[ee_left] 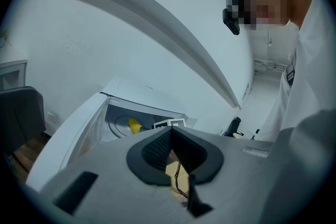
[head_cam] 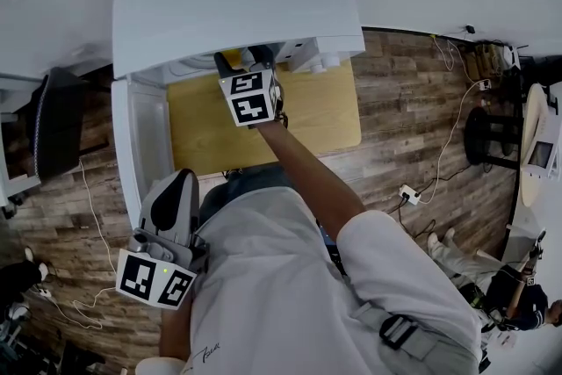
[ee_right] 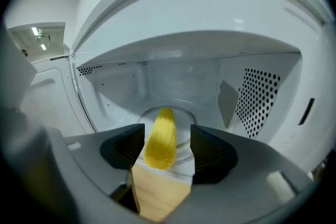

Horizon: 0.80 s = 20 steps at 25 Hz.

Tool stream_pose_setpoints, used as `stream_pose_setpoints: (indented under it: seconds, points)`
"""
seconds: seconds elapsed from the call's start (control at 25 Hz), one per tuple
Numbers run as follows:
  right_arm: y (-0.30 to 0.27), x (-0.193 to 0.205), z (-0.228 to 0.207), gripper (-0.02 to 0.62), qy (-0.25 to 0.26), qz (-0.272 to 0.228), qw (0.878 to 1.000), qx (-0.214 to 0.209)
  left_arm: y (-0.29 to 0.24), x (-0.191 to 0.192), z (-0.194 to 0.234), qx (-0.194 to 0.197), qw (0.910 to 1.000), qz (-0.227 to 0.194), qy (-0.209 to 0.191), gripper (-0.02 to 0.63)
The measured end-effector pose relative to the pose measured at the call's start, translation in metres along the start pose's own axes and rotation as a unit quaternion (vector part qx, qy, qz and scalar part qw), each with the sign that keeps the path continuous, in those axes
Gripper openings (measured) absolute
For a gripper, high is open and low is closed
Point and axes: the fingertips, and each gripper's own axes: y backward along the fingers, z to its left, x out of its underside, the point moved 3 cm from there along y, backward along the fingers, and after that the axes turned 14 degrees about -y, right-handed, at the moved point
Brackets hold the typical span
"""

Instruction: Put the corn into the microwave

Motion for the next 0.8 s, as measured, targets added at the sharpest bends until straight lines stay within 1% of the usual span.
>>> stream_pose_setpoints:
  seconds: [0.04,0.28,0.44,0.6,0.8]
  points:
    - [0.003,-0.001,0.000,0.281,-0.001,-0.003,1.000,0.001,0.001,0.000,-0.001,0.001,1.0000,-0.001,-0.001,-0.011]
    - [0.018,-0.001,-0.003,0.275,-0.019,-0.010,1.000,0.000,0.005,-0.002,-0.004,0.008,0.9999,-0.007,-0.007,-0.011]
    - [0.030,0.002,-0.004,0.254,-0.032,-0.014,0.999,-0.004,0.007,0.000,-0.007,0.015,0.9998,-0.010,-0.011,-0.011]
    - [0.044,0.005,-0.006,0.250,-0.040,-0.013,0.999,-0.001,0.010,0.000,-0.010,0.021,0.9996,-0.012,-0.015,-0.011]
    - [0.062,0.010,-0.008,0.221,-0.051,-0.005,0.999,-0.015,0.014,-0.008,-0.015,0.029,0.9991,-0.024,-0.018,-0.011]
